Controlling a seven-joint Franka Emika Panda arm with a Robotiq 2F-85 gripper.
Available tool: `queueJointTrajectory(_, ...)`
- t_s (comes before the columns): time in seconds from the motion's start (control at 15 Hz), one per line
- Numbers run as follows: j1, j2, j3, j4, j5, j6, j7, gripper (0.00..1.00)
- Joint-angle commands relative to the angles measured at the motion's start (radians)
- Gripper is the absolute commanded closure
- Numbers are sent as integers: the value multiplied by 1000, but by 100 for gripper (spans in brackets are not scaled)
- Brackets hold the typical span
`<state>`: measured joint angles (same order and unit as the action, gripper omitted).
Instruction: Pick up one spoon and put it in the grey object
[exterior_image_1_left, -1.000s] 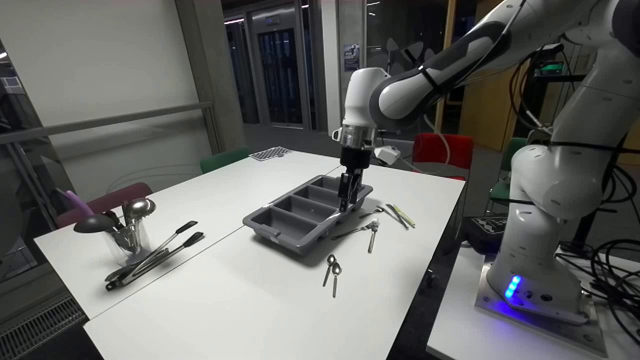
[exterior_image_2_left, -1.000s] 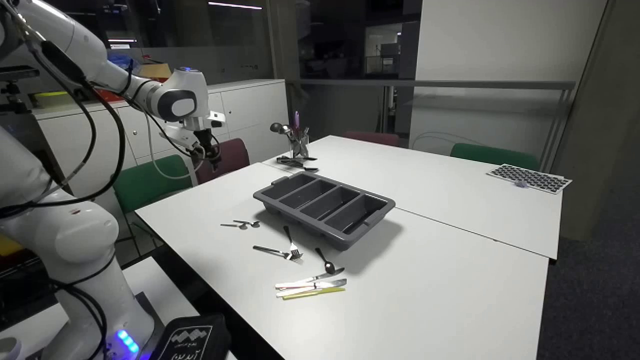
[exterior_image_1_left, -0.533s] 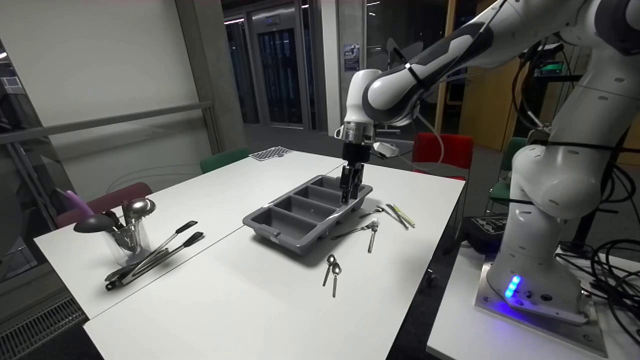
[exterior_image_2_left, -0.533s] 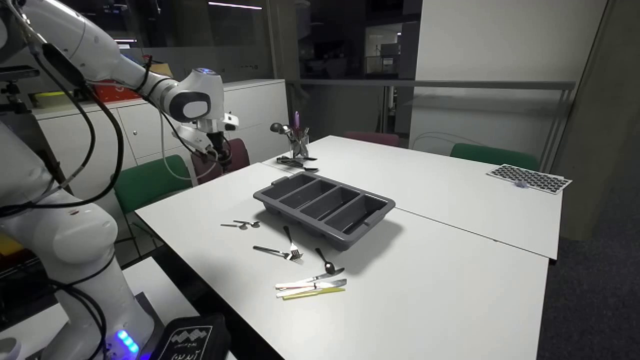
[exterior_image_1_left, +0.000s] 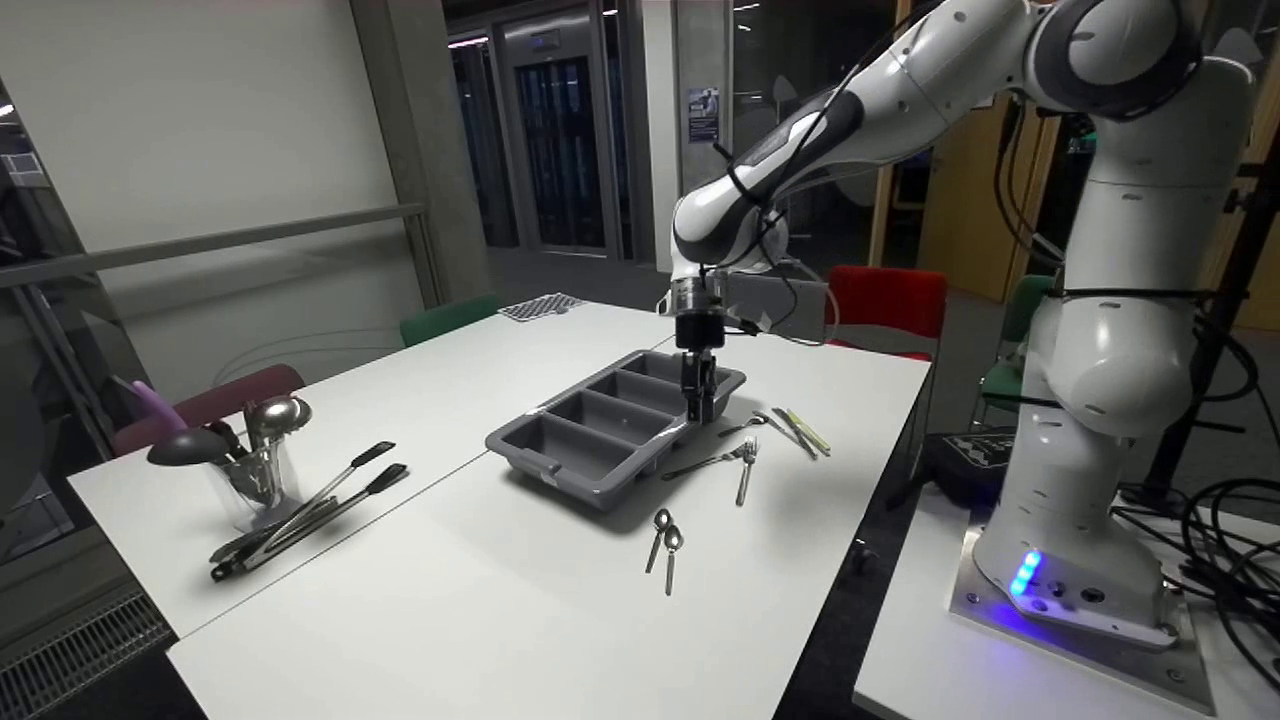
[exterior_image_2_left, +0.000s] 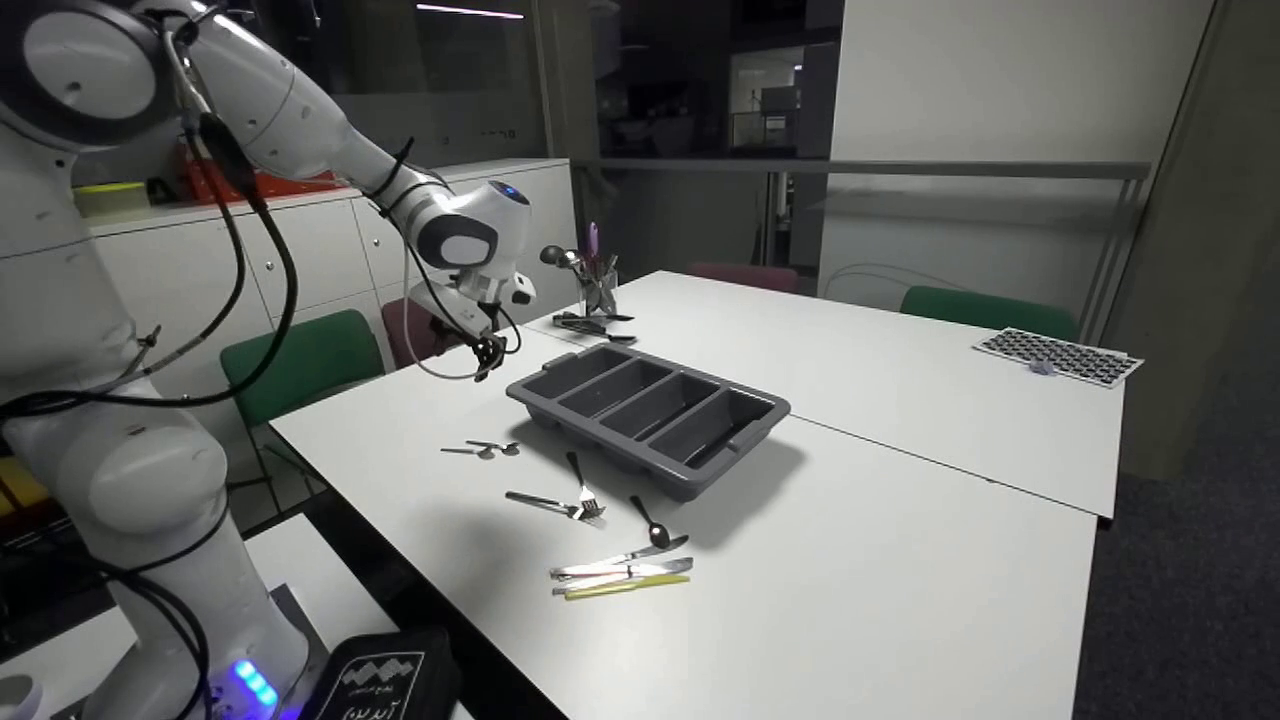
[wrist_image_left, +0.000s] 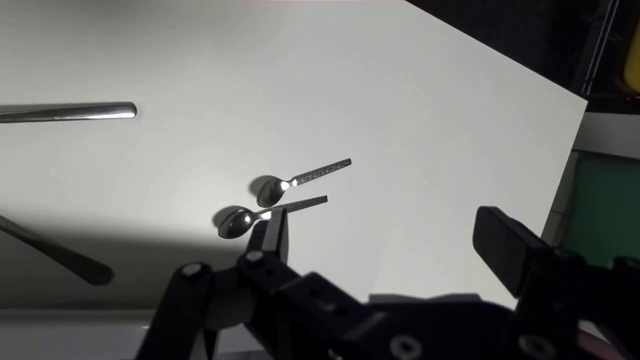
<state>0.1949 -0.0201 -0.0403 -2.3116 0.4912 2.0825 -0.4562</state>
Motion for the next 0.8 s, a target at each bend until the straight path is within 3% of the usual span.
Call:
queueJointTrajectory(0.0,-63,118,38,102,11,-35,-6,0)
queueJointTrajectory(0.53,-158,291,82,242,27,-48,13,0)
queueJointTrajectory(0.73,-164,306,100,258,28,-49,93,0)
